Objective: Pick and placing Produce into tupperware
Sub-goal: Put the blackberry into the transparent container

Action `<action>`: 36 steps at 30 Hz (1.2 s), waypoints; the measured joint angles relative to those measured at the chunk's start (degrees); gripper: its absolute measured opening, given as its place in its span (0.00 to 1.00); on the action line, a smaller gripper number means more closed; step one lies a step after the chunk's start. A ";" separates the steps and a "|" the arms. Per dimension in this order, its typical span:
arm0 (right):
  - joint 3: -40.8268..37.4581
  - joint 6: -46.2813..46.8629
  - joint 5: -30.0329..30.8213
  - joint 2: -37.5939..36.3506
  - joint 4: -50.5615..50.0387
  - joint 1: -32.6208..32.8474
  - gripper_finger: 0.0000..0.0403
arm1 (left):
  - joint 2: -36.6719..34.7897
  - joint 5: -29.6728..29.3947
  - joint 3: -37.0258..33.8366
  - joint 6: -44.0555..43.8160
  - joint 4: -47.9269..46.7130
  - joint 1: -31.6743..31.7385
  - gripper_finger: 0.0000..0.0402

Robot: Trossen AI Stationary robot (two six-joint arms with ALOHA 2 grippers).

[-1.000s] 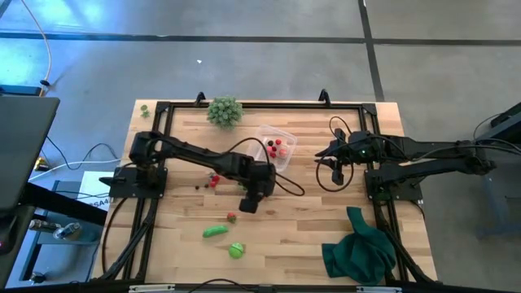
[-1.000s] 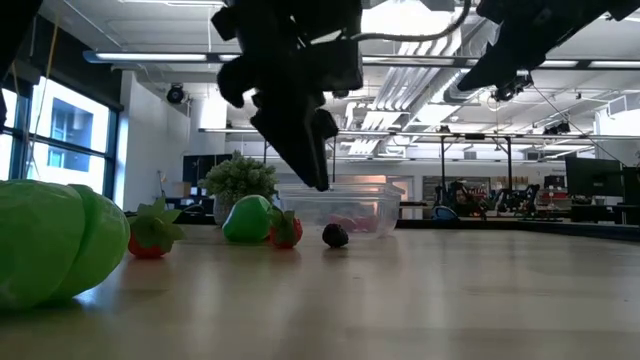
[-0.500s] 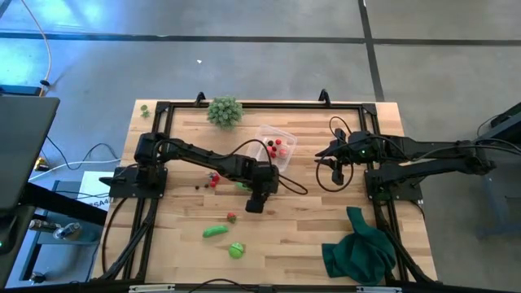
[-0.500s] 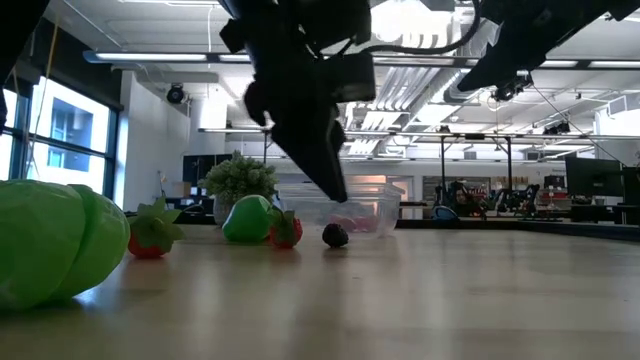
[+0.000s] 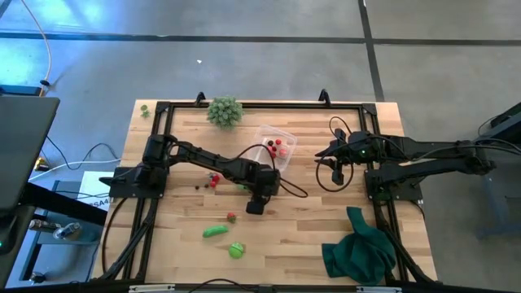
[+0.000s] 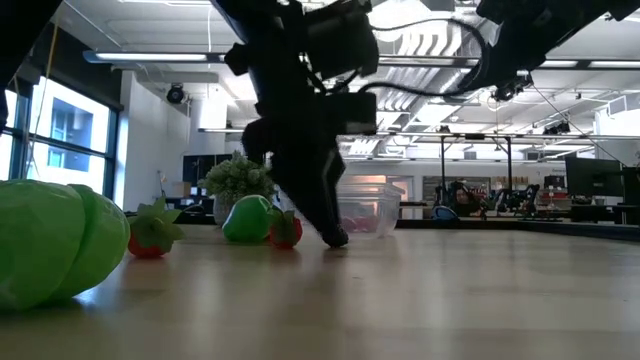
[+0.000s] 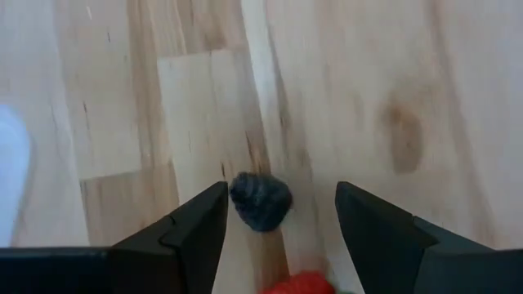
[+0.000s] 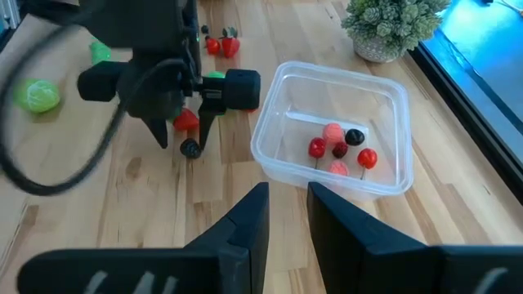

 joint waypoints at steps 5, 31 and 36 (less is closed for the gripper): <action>0.00 0.02 -0.25 -0.02 0.06 0.00 0.19 | -0.07 -1.46 -0.03 0.04 -0.03 0.00 0.54; -0.02 0.00 -0.14 0.00 -0.06 0.00 0.19 | 1.15 -3.48 -0.09 -0.03 1.45 0.00 0.54; -0.02 0.00 -0.14 0.00 -0.04 0.00 0.19 | 1.15 -3.63 -0.09 -1.30 1.87 0.00 0.54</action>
